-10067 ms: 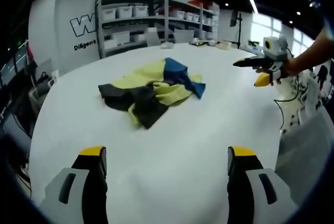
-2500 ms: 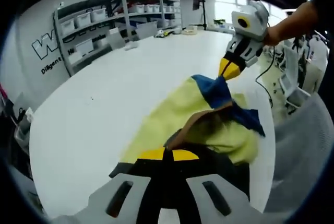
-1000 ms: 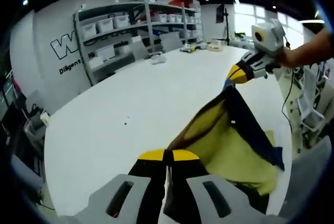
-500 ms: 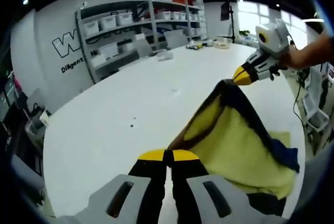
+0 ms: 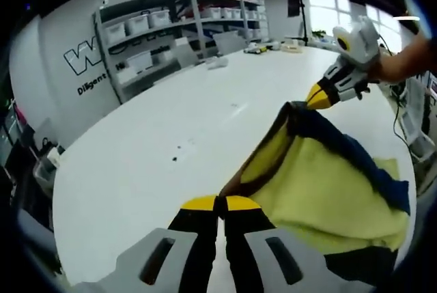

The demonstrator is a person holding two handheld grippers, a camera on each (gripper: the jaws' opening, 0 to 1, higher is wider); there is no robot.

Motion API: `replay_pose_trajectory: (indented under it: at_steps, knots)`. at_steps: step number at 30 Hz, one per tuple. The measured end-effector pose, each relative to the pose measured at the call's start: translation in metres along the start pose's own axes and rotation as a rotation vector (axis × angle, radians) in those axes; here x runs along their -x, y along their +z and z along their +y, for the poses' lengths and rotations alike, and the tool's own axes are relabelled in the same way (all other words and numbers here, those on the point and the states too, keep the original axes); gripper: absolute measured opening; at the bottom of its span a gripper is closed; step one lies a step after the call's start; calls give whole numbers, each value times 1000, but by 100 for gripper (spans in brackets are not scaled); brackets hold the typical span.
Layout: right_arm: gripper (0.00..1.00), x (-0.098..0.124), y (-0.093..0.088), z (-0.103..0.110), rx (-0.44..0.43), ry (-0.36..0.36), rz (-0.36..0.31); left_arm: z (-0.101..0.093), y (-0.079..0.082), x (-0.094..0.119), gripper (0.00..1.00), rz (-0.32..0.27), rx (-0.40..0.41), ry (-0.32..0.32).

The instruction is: Fold the garment on the visible template until the final outline fits inside the template.

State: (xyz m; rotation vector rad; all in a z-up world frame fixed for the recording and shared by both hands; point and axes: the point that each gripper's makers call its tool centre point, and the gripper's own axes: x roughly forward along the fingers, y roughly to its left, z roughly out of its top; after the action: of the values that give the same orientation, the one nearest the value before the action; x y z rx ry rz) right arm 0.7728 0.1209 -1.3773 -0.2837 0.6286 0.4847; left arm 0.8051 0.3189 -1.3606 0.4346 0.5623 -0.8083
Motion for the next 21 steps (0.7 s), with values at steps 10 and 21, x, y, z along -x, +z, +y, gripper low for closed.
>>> replay_pose_trajectory:
  at_steps: [10, 21]
  knots:
    - [0, -29, -20, -7, 18, -22, 51, 11, -8, -41, 2, 80, 10, 15]
    - [0, -53, -30, -18, 14, -42, 84, 20, -20, -70, 2, 130, 31, 40]
